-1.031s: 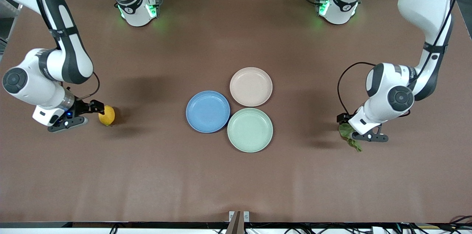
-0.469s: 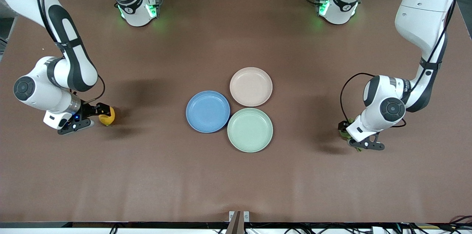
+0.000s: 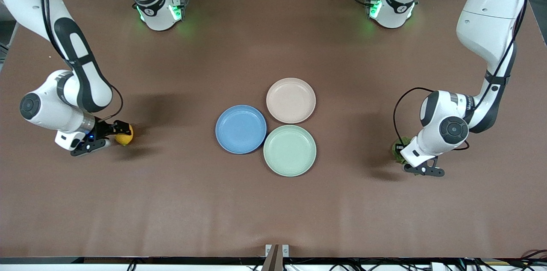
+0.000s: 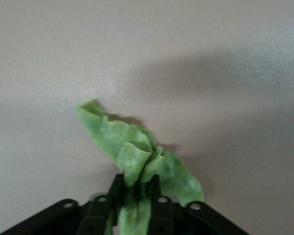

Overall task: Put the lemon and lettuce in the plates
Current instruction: 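Grasp the lemon with the right gripper while the left gripper grasps the lettuce, then carry the lemon to the blue plate while the left gripper carries lettuce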

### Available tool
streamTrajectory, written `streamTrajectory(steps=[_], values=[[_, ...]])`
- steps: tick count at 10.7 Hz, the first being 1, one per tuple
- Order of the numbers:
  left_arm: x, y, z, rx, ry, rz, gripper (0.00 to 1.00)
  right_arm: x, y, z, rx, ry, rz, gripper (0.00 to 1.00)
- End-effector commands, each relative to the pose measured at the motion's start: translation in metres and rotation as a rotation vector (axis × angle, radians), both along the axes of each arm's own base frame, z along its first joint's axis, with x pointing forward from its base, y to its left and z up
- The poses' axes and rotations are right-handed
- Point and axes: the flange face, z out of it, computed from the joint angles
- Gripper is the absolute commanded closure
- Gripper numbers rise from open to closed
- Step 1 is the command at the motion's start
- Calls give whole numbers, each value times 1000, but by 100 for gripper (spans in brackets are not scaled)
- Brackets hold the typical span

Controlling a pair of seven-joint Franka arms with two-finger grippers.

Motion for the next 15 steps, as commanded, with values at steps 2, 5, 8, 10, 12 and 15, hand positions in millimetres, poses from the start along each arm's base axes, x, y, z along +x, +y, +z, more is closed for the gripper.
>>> streamTrajectory(steps=[2,5,8,10,12,15], values=[[8,-2,18,10,-31,-25,100,1,0,1,24,-14,-2,0],[5,-29,52,-2,-5,1,100,-1,1,-6,28,1,0,63],[-6,-77,91,-13,22,76,100,14,7,30,62,19,59,100],[-25,-119,107,-23,73,163,100,41,33,80,110,82,91,100],[-54,-165,116,1,149,233,100,50,108,96,94,119,12,100],[-87,-215,119,-9,190,317,100,63,209,122,85,101,-77,100]])
